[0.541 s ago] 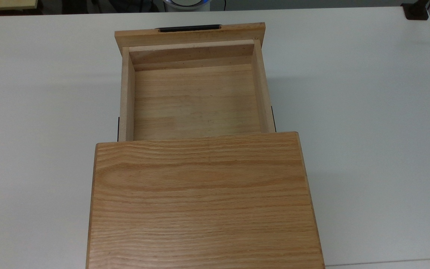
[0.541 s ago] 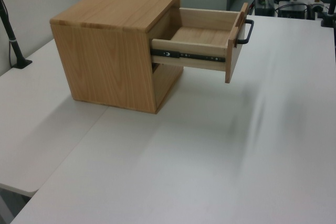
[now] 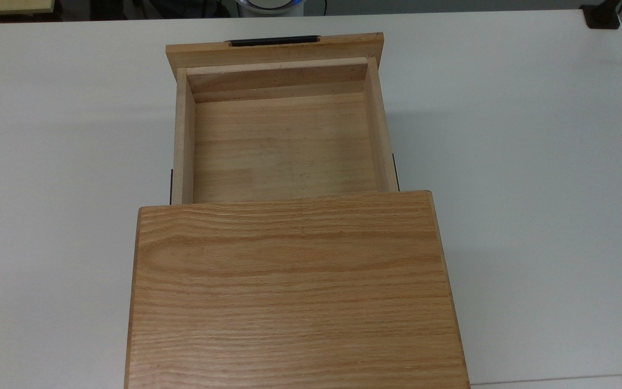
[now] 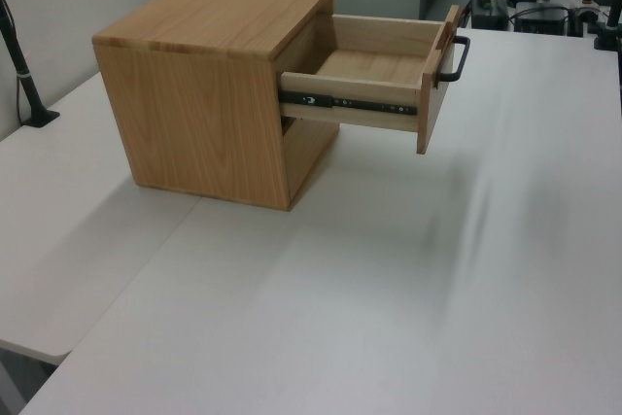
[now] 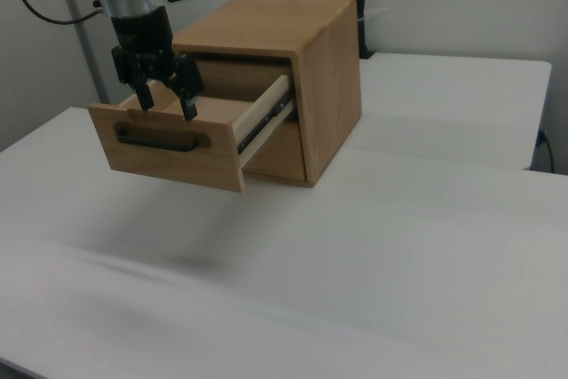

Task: Close the drawer by sliding it

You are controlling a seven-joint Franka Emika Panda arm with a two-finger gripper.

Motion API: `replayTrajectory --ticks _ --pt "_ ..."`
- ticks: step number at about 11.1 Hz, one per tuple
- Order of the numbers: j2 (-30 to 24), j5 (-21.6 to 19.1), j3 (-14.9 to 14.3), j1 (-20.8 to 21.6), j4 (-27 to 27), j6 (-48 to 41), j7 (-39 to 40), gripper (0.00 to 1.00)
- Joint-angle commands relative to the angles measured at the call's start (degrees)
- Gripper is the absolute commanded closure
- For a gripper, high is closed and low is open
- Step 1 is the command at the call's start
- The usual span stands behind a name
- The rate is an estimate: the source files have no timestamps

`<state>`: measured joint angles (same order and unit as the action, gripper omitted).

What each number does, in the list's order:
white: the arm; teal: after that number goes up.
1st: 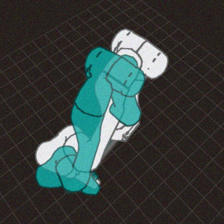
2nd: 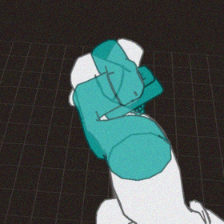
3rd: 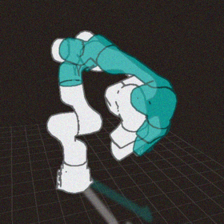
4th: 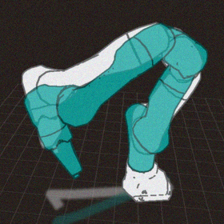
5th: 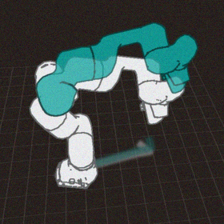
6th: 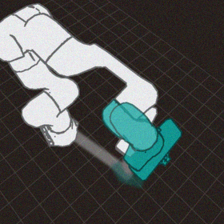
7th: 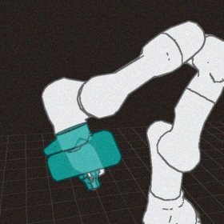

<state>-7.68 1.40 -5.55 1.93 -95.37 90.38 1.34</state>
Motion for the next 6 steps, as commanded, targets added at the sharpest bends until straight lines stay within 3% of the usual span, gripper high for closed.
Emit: replayTrajectory --ticks 1,4,5,6 --pt "-0.06 -0.35 -0.34 -0.09 1.06 -2.05 1.12 0.0" --pt "-0.14 -0.87 -0.43 -0.09 0.98 -2.23 0.95 0.02" --pt "-0.06 -0.87 -0.43 -0.09 0.89 -2.32 1.03 0.19" --pt "-0.06 -1.14 -0.34 -0.09 0.71 -2.32 1.03 0.51"
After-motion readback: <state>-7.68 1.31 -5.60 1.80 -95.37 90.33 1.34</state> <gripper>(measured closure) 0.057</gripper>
